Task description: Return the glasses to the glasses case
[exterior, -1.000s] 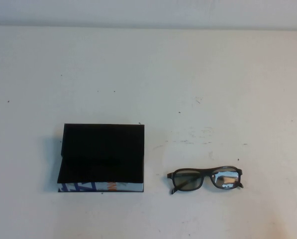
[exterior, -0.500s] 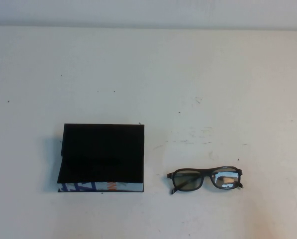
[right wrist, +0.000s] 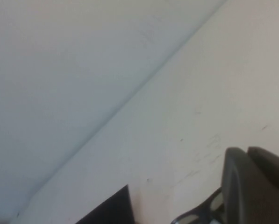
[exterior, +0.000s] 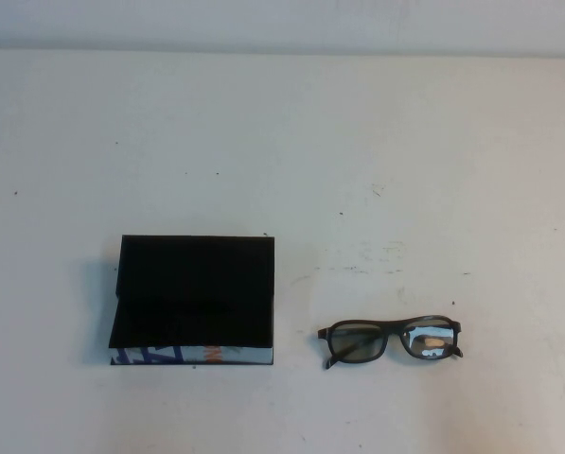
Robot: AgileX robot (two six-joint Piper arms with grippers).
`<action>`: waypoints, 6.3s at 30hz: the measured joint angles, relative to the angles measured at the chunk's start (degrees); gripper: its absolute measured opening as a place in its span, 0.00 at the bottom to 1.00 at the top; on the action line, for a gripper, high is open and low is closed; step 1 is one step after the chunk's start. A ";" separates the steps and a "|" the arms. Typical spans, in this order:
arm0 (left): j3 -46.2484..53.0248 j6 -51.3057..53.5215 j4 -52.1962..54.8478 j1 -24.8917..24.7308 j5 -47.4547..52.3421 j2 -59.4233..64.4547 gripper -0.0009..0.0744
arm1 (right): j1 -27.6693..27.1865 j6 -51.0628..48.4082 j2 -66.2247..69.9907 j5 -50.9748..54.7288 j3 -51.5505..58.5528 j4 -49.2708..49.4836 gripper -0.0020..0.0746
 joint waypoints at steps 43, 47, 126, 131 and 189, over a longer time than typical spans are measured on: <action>0.00 0.00 0.00 0.00 0.00 0.00 0.01 | 31.49 -47.57 93.26 43.13 -68.88 -42.85 0.04; 0.00 0.00 0.00 0.00 0.00 0.00 0.01 | 31.49 -54.45 96.80 43.48 -71.93 -45.95 0.19; 0.00 0.00 0.00 0.00 0.00 0.00 0.01 | 48.58 -38.10 118.25 53.65 -108.46 -54.15 0.08; 0.00 0.00 0.00 0.00 0.00 0.00 0.01 | 51.14 -36.80 123.80 53.73 -115.02 -55.13 0.08; 0.00 0.00 0.00 0.00 0.00 0.00 0.01 | 54.10 -34.42 131.26 53.73 -119.06 -57.07 0.07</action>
